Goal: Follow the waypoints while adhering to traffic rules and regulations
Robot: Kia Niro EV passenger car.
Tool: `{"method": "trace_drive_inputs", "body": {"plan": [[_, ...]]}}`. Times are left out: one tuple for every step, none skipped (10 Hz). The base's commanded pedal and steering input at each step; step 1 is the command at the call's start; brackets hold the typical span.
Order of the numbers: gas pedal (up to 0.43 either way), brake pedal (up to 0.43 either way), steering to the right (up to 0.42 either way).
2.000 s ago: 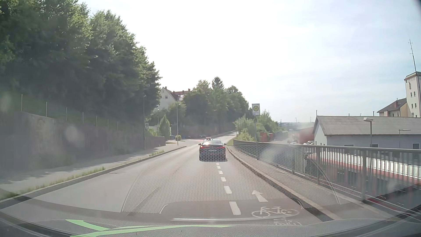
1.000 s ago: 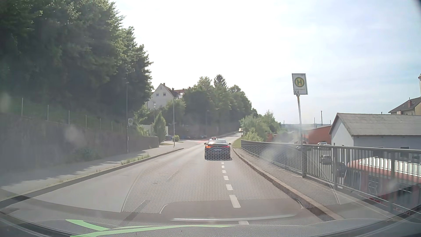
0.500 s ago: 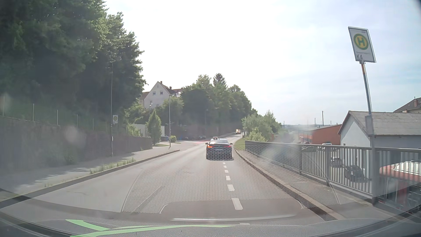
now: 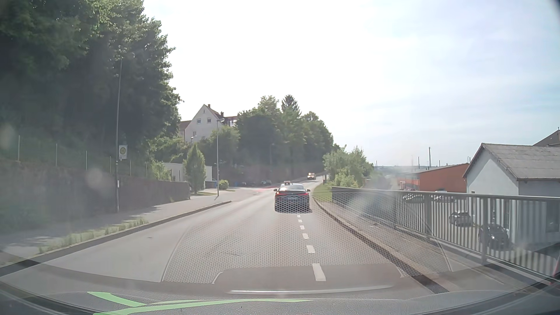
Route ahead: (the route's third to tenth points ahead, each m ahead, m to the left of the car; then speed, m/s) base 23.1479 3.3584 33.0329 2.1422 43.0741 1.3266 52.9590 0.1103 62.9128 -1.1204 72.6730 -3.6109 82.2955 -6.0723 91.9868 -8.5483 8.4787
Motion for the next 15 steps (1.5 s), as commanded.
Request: {"method": "trace_drive_inputs", "body": {"plan": [[0.000,0.000,0.008],[0.000,0.000,0.008],[0.000,0.000,0.008],[0.000,0.000,0.009],[0.000,0.000,0.011],[0.000,0.000,0.013],[0.000,0.000,0.013],[0.000,0.000,0.013],[0.000,0.000,0.013],[0.000,0.000,0.014],[0.000,0.000,0.015],[0.000,0.000,0.015],[0.000,0.000,0.015],[0.028,0.000,0.009],[0.039,0.000,0.006]]}}
